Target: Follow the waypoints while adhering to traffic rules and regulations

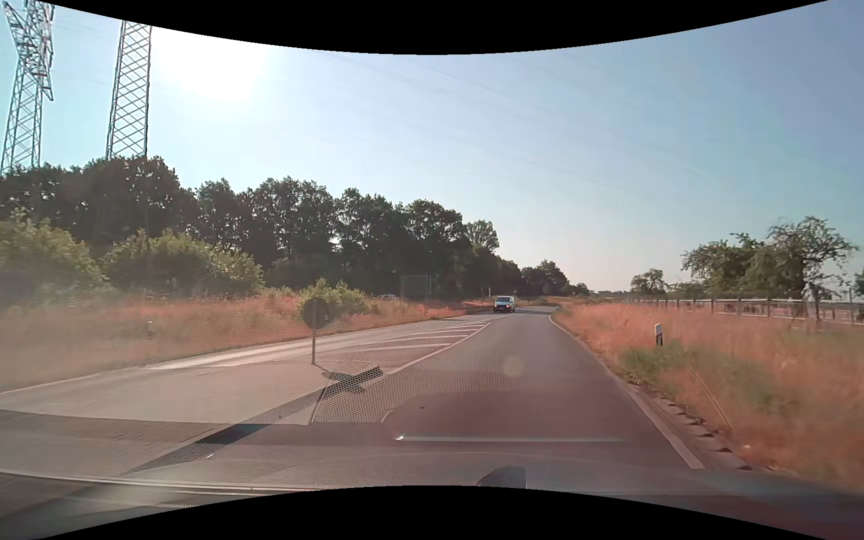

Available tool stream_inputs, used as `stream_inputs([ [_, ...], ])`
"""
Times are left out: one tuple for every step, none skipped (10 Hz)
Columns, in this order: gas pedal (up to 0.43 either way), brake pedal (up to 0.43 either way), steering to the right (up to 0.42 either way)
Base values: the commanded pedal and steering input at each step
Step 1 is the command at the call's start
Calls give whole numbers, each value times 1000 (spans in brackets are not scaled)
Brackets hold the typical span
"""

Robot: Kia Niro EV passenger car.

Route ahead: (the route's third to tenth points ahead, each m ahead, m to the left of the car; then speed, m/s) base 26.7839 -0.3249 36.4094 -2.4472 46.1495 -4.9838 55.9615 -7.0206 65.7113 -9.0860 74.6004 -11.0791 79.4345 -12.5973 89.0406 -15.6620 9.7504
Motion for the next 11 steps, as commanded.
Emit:
stream_inputs([
  [0, 0, 76],
  [0, 0, 71],
  [0, 0, 64],
  [0, 0, 59],
  [0, 0, 55],
  [0, 0, 50],
  [0, 0, 40],
  [0, 0, 33],
  [0, 0, 25],
  [0, 0, 23],
  [0, 0, 19],
])
